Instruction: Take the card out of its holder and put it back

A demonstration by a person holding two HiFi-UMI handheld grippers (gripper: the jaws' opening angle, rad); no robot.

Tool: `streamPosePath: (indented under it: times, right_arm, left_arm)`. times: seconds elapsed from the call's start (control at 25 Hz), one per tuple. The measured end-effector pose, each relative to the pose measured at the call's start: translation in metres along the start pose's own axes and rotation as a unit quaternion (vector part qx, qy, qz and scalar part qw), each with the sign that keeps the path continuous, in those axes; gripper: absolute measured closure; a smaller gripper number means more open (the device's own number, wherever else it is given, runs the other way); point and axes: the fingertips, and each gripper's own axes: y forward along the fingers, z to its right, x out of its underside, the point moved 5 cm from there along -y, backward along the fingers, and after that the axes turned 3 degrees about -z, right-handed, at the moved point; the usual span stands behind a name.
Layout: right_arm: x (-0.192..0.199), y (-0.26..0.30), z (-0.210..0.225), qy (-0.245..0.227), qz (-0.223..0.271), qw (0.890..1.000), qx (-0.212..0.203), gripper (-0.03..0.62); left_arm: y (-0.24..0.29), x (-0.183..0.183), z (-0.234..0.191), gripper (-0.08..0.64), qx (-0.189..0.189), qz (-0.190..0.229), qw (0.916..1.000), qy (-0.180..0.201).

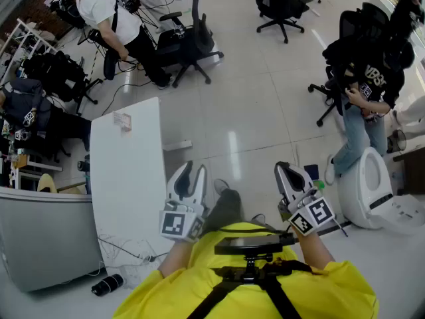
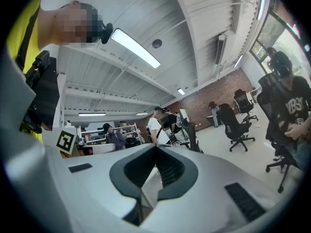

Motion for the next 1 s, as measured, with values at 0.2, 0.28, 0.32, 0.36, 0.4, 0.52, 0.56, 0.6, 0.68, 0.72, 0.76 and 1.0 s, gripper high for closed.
streamPosePath:
  times: [0.2, 0.28, 0.32, 0.36, 0.4, 0.52, 0.56, 0.6, 0.68, 0.72, 0.76, 1.0]
  right_arm:
    - [-0.013, 0.078, 0.014, 0.008, -0.013, 1.000, -0.008, 0.588]
    - [-0.025, 0.114, 0.010, -0.004, -0.016, 1.000, -0.023, 0.588]
    - [-0.029, 0.133, 0.008, -0.014, -0.021, 0.999, -0.031, 0.588]
    - [-0.031, 0.152, 0.006, -0.024, -0.027, 0.999, -0.036, 0.588]
    - [-0.031, 0.172, 0.004, -0.032, -0.032, 0.998, -0.040, 0.588]
    - [-0.025, 0.231, -0.004, -0.037, -0.039, 0.997, -0.056, 0.588]
    - [-0.024, 0.250, -0.011, -0.036, -0.041, 0.996, -0.066, 0.588]
    - [-0.024, 0.268, -0.019, -0.038, -0.045, 0.995, -0.081, 0.588]
    - [-0.023, 0.301, -0.037, -0.056, -0.057, 0.990, -0.120, 0.588]
    - [-0.021, 0.318, -0.044, -0.066, -0.066, 0.986, -0.141, 0.588]
    - [-0.018, 0.335, -0.049, -0.072, -0.077, 0.981, -0.162, 0.588]
    - [-0.003, 0.448, -0.072, -0.071, -0.128, 0.951, -0.272, 0.588]
  left_arm:
    - [0.049, -0.011, -0.044, 0.402, 0.002, 0.010, 0.9992, -0.038]
    - [0.065, -0.025, -0.073, 0.402, -0.003, 0.027, 0.9991, -0.032]
    - [0.072, -0.031, -0.089, 0.402, -0.006, 0.036, 0.9988, -0.031]
    - [0.077, -0.036, -0.106, 0.402, -0.009, 0.045, 0.9984, -0.033]
    - [0.080, -0.041, -0.123, 0.402, -0.012, 0.052, 0.9979, -0.035]
    - [0.078, -0.043, -0.179, 0.402, -0.039, 0.059, 0.9969, -0.034]
    - [0.076, -0.041, -0.197, 0.402, -0.052, 0.055, 0.9963, -0.040]
    - [0.073, -0.040, -0.213, 0.400, -0.065, 0.052, 0.9953, -0.049]
    - [0.065, -0.040, -0.238, 0.387, -0.096, 0.062, 0.9914, -0.063]
    - [0.060, -0.041, -0.249, 0.387, -0.114, 0.070, 0.9890, -0.064]
    - [0.056, -0.039, -0.260, 0.388, -0.133, 0.074, 0.9863, -0.065]
    - [0.034, -0.024, -0.325, 0.387, -0.246, 0.054, 0.9624, -0.103]
